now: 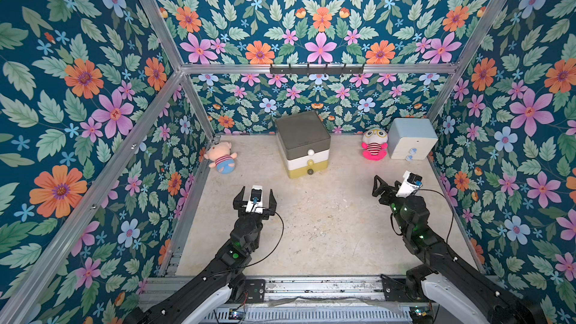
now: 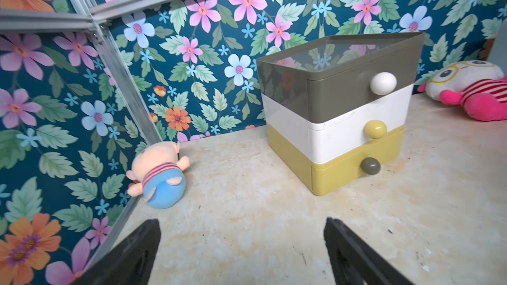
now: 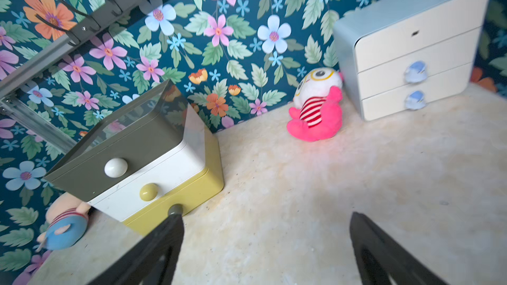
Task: Place the wired earphones into the drawer by color
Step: Reset both arms
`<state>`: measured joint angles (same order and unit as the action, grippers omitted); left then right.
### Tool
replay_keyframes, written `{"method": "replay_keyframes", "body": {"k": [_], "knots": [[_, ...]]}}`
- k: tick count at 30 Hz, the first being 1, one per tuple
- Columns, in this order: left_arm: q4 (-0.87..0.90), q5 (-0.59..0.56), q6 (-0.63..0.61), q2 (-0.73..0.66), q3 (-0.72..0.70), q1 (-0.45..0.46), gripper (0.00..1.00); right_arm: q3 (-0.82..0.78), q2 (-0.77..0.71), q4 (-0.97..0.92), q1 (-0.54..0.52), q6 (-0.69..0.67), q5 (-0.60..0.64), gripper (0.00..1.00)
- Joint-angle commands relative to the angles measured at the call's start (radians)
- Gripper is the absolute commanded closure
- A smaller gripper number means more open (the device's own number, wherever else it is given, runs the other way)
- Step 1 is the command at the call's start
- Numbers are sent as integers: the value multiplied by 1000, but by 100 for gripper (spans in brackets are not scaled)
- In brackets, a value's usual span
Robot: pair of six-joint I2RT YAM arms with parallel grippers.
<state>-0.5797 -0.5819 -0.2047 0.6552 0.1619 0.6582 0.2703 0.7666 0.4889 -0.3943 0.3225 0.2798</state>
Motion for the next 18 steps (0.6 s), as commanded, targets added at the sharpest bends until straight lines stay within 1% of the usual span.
{"method": "replay_keyframes", "body": {"k": [1,4,6,10,13,15,18], "knots": [[-76,-61,-79,-5,-11,-7,1,-51,-102,17,0,-84,116,1],[-84,-64,-94,5,-3,-33,1,-71,-166,3,0,-116,131,1],[-84,-57,-91,13,7,-61,1,-71,-181,-13,0,-126,141,1],[-97,-3,-76,42,21,-148,1,-98,-177,12,-1,-149,159,1],[-105,35,-59,96,39,-220,1,-113,-168,29,0,-164,166,1],[-123,66,-37,145,48,-268,1,-119,-160,36,-1,-170,170,1],[-140,173,6,225,67,-346,1,-125,-148,49,-1,-181,168,1]]}}
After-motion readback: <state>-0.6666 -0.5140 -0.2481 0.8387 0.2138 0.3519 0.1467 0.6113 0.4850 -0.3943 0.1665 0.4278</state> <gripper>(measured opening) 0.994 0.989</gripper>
